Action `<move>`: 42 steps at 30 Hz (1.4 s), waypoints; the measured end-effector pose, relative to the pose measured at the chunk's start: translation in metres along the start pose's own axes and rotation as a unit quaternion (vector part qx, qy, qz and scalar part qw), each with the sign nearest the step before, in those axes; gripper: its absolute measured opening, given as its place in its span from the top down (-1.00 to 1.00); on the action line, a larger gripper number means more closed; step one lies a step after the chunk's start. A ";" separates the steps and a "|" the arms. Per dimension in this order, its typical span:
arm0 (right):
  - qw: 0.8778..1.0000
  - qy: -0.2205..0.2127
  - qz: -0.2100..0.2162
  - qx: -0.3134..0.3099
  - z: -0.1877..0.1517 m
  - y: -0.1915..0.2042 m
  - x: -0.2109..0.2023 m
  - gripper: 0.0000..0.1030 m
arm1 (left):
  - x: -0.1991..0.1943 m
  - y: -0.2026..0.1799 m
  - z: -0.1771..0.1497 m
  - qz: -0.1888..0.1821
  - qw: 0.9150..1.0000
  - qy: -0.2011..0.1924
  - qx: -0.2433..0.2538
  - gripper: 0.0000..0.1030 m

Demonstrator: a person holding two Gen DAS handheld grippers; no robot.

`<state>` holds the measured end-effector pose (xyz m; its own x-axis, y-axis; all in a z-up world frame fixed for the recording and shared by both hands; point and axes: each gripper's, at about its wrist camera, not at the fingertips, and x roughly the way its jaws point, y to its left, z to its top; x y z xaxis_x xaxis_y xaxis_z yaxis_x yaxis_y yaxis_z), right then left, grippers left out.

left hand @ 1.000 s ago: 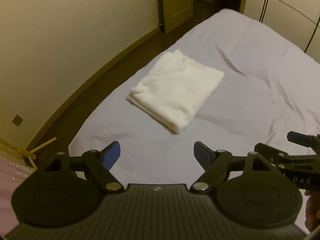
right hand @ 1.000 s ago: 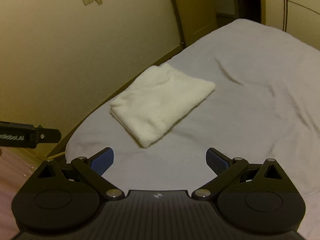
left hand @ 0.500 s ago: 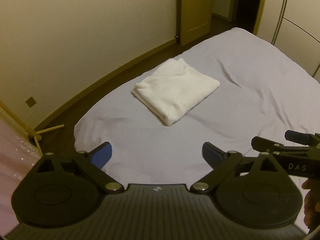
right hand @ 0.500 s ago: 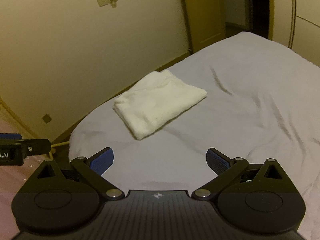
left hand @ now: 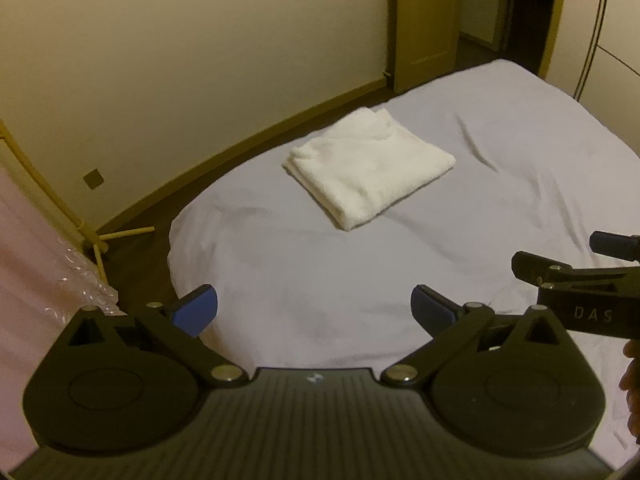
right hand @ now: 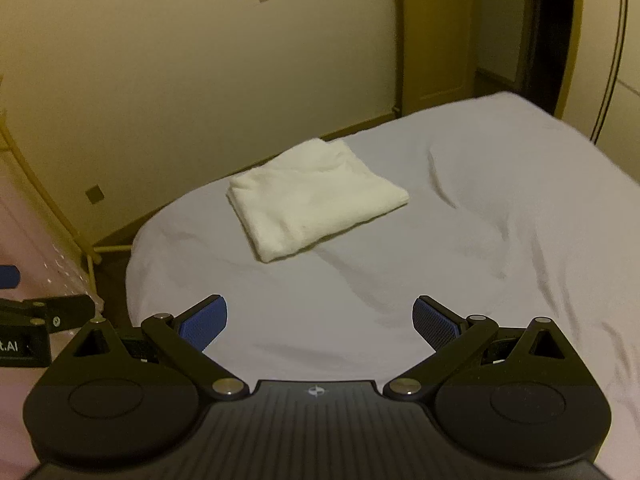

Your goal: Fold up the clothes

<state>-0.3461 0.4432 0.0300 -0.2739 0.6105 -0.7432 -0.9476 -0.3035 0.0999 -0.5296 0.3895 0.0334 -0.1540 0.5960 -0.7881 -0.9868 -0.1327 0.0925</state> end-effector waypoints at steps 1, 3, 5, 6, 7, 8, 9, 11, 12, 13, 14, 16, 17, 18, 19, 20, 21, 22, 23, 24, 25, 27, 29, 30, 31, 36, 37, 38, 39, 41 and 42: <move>1.000 -0.004 -0.002 -0.006 0.000 -0.001 -0.002 -0.98 | -0.002 -0.002 -0.001 0.003 1.000 -0.003 -0.004 -0.98; 1.000 -0.013 -0.008 -0.016 -0.001 -0.002 -0.007 -0.98 | -0.005 -0.005 -0.004 0.009 1.000 -0.006 -0.012 -0.98; 0.999 -0.021 -0.015 -0.021 0.000 -0.006 -0.010 -0.98 | -0.005 -0.008 -0.005 0.016 1.000 -0.007 -0.017 -0.98; 0.999 -0.024 -0.020 -0.022 0.001 -0.007 -0.011 -0.99 | -0.004 -0.010 -0.006 0.019 1.000 -0.007 -0.017 -0.98; 0.999 -0.028 -0.024 -0.024 0.002 -0.008 -0.011 -0.99 | -0.004 -0.012 -0.006 0.021 1.000 -0.005 -0.015 -0.98; 0.999 -0.032 -0.031 -0.027 0.003 -0.009 -0.011 -0.99 | -0.004 -0.014 -0.007 0.023 1.000 -0.004 -0.014 -0.98; 0.998 -0.035 -0.042 -0.034 0.004 -0.009 -0.010 -0.99 | -0.005 -0.016 -0.007 0.024 1.000 -0.003 -0.012 -0.98; 0.996 -0.038 -0.062 -0.051 0.006 -0.008 -0.008 -0.99 | -0.006 -0.019 -0.008 0.021 1.000 -0.002 -0.008 -0.98; 0.996 -0.035 -0.061 -0.054 0.007 -0.008 -0.007 -0.99 | -0.007 -0.020 -0.009 0.021 1.000 -0.001 -0.006 -0.98; 0.996 -0.031 -0.061 -0.057 0.008 -0.007 -0.005 -0.99 | -0.007 -0.021 -0.009 0.023 1.000 -0.001 -0.006 -0.98; 0.996 -0.027 -0.061 -0.060 0.009 -0.007 -0.003 -0.99 | -0.007 -0.022 -0.009 0.026 1.000 0.000 -0.006 -0.98; 0.997 -0.019 -0.055 -0.059 0.011 -0.007 0.002 -0.99 | -0.004 -0.022 -0.008 0.031 0.999 0.002 -0.012 -0.98; 0.997 -0.015 -0.051 -0.057 0.012 -0.008 0.004 -0.99 | -0.003 -0.022 -0.007 0.034 0.999 0.003 -0.015 -0.98; 0.997 -0.012 -0.047 -0.054 0.012 -0.009 0.006 -0.99 | 0.000 -0.021 -0.007 0.035 0.999 0.005 -0.019 -0.98; 0.998 -0.009 -0.043 -0.051 0.012 -0.010 0.008 -0.99 | 0.003 -0.021 -0.006 0.035 0.999 0.009 -0.023 -0.98; 0.998 -0.005 -0.040 -0.050 0.013 -0.010 0.011 -0.99 | 0.006 -0.020 -0.005 0.036 0.999 0.014 -0.026 -0.98; 0.998 0.000 -0.037 -0.051 0.013 -0.011 0.013 -0.99 | 0.010 -0.020 -0.004 0.035 0.999 0.017 -0.028 -0.98; 0.998 0.004 -0.035 -0.051 0.013 -0.011 0.016 -0.99 | 0.013 -0.020 -0.003 0.035 0.999 0.020 -0.029 -0.98; 0.998 0.007 -0.035 -0.053 0.015 -0.012 0.019 -0.99 | 0.016 -0.020 -0.002 0.036 0.999 0.022 -0.029 -0.98; 0.998 0.010 -0.036 -0.054 0.016 -0.012 0.022 -0.99 | 0.019 -0.021 0.000 0.036 0.999 0.025 -0.029 -0.98; 0.998 0.013 -0.036 -0.055 0.018 -0.013 0.026 -0.99 | 0.022 -0.021 0.002 0.036 0.999 0.026 -0.029 -0.98; 0.998 0.018 -0.033 -0.052 0.021 -0.014 0.031 -0.99 | 0.027 -0.021 0.005 0.036 0.999 0.022 -0.033 -0.98; 0.998 0.023 -0.027 -0.043 0.024 -0.016 0.036 -0.99 | 0.032 -0.021 0.009 0.034 0.999 0.024 -0.034 -0.98; 0.999 0.025 -0.025 -0.037 0.026 -0.018 0.038 -0.99 | 0.034 -0.021 0.011 0.034 0.999 0.026 -0.033 -0.98; 0.999 0.027 -0.022 -0.032 0.027 -0.020 0.040 -0.99 | 0.037 -0.021 0.012 0.033 0.999 0.028 -0.033 -0.98; 0.999 0.039 -0.015 -0.024 0.033 -0.023 0.054 -0.99 | 0.052 -0.022 0.020 0.033 0.998 0.035 -0.030 -0.98; 0.999 0.041 -0.014 -0.023 0.033 -0.024 0.056 -0.99 | 0.055 -0.023 0.022 0.033 0.998 0.038 -0.029 -0.98; 0.999 0.044 -0.014 -0.022 0.034 -0.024 0.059 -0.99 | 0.058 -0.023 0.024 0.032 0.998 0.041 -0.027 -0.98; 0.999 0.047 -0.013 -0.021 0.034 -0.025 0.062 -0.99 | 0.061 -0.024 0.025 0.032 0.998 0.043 -0.025 -0.98; 0.998 0.052 -0.012 -0.019 0.036 -0.026 0.068 -0.99 | 0.067 -0.025 0.028 0.032 0.998 0.046 -0.023 -0.98; 0.998 0.055 -0.012 -0.019 0.036 -0.026 0.071 -0.99 | 0.070 -0.025 0.030 0.033 0.998 0.048 -0.023 -0.98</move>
<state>-0.3472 0.5208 -0.0010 -0.2304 0.5343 -0.8133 -0.9461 -0.3185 0.0588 -0.5172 0.4581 -0.0063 -0.2102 0.5073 -0.8358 -0.9713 -0.2058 0.1194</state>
